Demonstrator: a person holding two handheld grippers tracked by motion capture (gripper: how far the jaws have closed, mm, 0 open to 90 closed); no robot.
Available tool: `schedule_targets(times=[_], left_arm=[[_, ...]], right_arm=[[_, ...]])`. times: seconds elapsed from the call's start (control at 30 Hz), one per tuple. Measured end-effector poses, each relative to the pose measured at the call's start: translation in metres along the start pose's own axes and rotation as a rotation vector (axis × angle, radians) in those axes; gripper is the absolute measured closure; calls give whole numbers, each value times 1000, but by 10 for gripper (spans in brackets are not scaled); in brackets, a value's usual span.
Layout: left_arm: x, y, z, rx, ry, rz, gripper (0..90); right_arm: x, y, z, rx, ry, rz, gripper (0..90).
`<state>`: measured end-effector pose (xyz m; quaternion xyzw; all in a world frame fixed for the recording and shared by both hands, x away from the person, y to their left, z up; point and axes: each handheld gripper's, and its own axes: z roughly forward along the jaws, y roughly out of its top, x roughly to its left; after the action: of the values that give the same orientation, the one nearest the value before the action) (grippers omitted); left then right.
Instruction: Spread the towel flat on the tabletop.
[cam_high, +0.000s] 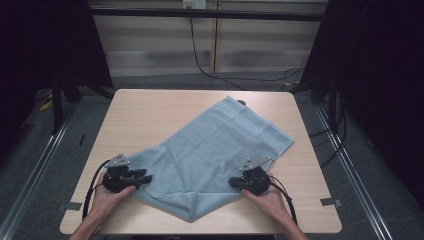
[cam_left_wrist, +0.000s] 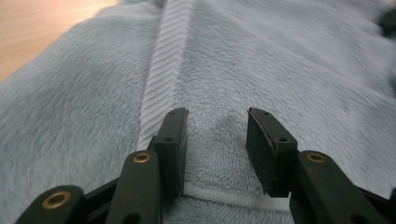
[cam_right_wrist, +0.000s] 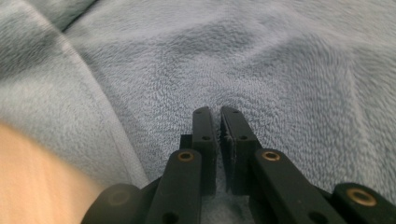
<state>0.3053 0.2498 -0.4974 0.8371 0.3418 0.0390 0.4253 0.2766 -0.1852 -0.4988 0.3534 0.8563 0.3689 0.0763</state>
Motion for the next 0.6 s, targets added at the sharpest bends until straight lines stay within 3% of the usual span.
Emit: schedule_targets(times=[0.03, 0.1, 0.23, 0.3, 0.4, 0.53, 0.6], left_arm=[[0, 0, 0, 0, 0, 0, 533], [-6, 3, 0, -15, -31, 4, 499], [-4, 7, 1, -42, -34, -27, 473], [1, 11, 4, -38, 6, -21, 470], [22, 14, 0, -84, 45, -92, 482], [33, 9, -7, -101, 83, -104, 634], [37, 3, -3, -34, 116, -114, 676]], right_arm=[[0, 0, 0, 0, 0, 0, 855], [-15, -8, -10, 3, 3, -9, 858], [-25, -13, -17, 4, -6, 39, 865], [-27, -13, -17, 4, -1, 45, 865], [-27, -12, -18, 7, -29, 52, 858], [-22, -9, -21, -5, -42, 66, 819], [-11, 4, -23, -64, -35, 81, 749]])
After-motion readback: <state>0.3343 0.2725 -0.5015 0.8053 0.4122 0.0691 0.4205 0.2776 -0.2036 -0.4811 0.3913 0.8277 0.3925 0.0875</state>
